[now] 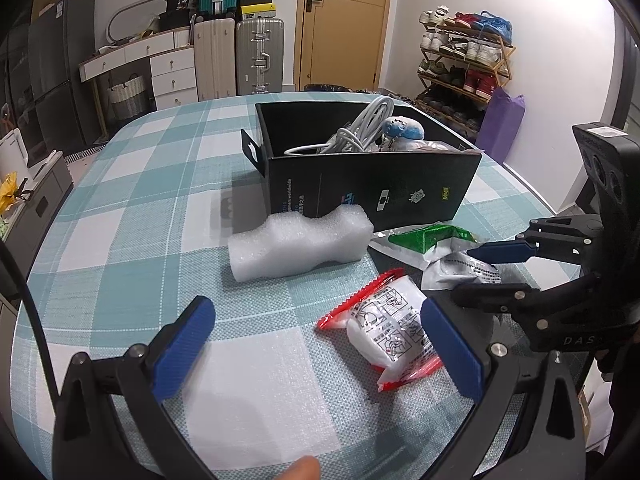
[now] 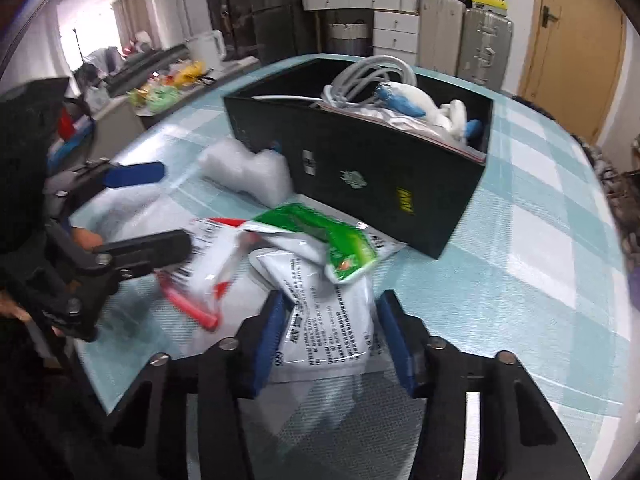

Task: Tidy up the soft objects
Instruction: 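Grasp the white printed medicine packet with the right gripper, then grasp the red-edged white packet with the left gripper while the right gripper holds its packet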

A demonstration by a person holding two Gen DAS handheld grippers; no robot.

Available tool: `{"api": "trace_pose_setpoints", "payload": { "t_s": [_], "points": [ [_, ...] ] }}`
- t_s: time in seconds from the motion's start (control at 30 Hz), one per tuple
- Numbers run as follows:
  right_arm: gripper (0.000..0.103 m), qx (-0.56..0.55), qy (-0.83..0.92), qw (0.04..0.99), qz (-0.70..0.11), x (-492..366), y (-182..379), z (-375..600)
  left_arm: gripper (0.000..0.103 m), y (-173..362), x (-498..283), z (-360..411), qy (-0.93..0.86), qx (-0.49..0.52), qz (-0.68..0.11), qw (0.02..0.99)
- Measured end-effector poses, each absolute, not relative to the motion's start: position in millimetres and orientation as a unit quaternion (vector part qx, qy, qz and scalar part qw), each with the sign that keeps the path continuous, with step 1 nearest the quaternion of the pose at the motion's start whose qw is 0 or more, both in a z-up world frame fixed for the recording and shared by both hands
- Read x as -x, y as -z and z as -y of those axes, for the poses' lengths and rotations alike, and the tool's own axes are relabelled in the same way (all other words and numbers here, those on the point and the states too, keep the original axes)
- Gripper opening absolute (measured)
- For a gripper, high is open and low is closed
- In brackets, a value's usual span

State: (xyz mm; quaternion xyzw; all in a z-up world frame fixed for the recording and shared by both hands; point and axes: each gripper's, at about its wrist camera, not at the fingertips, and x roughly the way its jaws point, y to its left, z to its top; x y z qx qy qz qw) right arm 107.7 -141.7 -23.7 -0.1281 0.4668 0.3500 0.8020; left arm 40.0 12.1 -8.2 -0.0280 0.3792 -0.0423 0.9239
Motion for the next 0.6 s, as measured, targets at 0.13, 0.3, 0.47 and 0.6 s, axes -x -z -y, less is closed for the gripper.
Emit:
{"api": "trace_pose_setpoints", "payload": {
  "t_s": [0.13,0.3,0.47,0.6],
  "points": [
    [0.036,0.132,-0.361,0.8,-0.461,-102,19,141,0.103,8,-39,-11,0.041,0.026,-0.379,0.924],
    [0.031,0.131,-0.381,0.797,-0.449,-94,9,142,0.103,9,-39,-11,0.039,0.025,-0.379,0.924],
    [0.031,0.125,-0.394,0.8,-0.434,-88,0,145,0.103,9,-39,-10,0.039,0.023,-0.38,0.924],
    [0.031,0.122,-0.401,0.805,-0.419,-83,-10,147,0.103,8,-39,-9,0.04,0.02,-0.383,0.923]
  ]
}}
